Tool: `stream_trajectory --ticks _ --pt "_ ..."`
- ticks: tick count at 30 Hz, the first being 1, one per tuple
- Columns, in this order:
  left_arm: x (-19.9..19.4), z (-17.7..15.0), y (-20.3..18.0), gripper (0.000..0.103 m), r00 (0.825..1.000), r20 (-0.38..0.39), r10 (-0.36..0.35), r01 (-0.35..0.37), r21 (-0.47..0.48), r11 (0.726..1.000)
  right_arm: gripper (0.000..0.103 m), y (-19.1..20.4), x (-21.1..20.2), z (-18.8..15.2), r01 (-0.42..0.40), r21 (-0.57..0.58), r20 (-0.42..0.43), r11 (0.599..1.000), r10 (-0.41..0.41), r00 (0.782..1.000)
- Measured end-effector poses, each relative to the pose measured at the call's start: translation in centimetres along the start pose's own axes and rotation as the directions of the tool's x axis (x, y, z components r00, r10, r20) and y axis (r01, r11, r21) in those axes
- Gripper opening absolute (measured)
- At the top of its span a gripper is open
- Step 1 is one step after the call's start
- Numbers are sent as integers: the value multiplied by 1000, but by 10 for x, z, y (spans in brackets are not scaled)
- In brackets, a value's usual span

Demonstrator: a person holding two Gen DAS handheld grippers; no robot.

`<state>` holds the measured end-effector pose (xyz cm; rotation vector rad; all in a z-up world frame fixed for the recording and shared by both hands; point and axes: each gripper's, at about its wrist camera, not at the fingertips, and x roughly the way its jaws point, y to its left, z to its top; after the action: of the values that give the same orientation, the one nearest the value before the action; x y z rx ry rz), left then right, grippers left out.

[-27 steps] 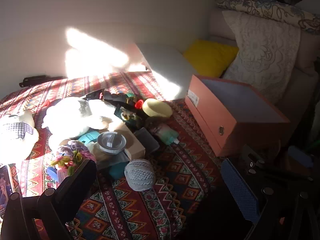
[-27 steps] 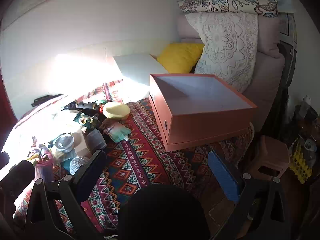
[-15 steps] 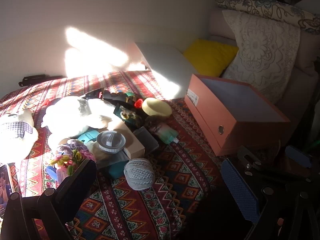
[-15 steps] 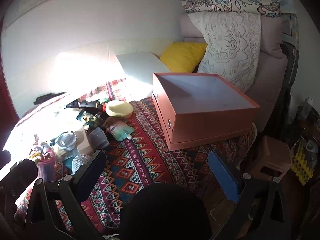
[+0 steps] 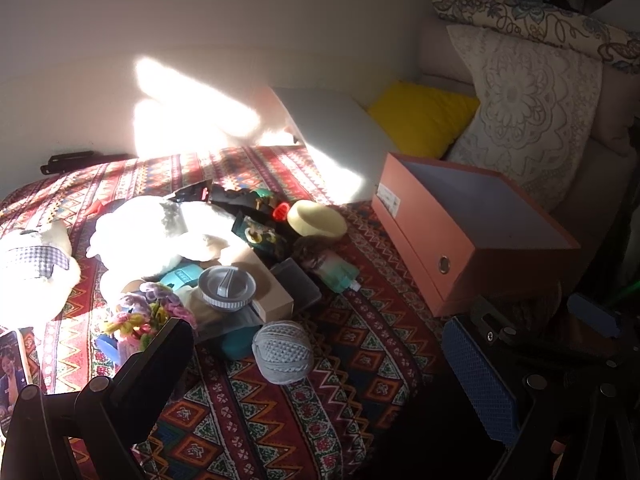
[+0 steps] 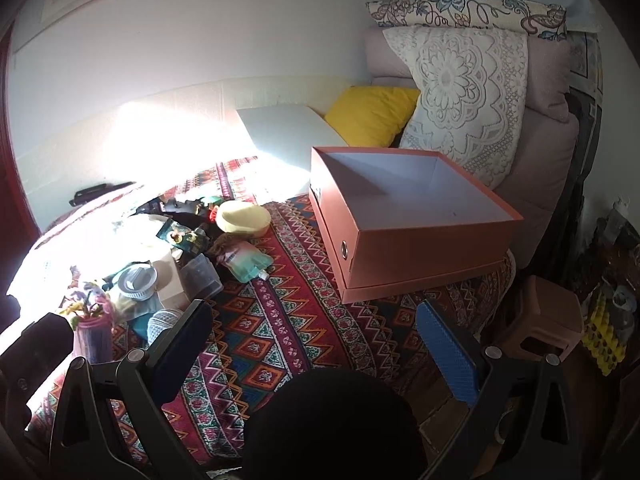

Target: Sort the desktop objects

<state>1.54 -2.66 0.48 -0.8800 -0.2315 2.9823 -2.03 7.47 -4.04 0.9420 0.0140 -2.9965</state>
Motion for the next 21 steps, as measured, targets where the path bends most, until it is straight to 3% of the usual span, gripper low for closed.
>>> stream_trajectory --ticks 21 --pt "-1 3 9 103 1000 3 10 -10 -11 1000 103 9 -1 1 -15 -14 6 1000 15 1000"
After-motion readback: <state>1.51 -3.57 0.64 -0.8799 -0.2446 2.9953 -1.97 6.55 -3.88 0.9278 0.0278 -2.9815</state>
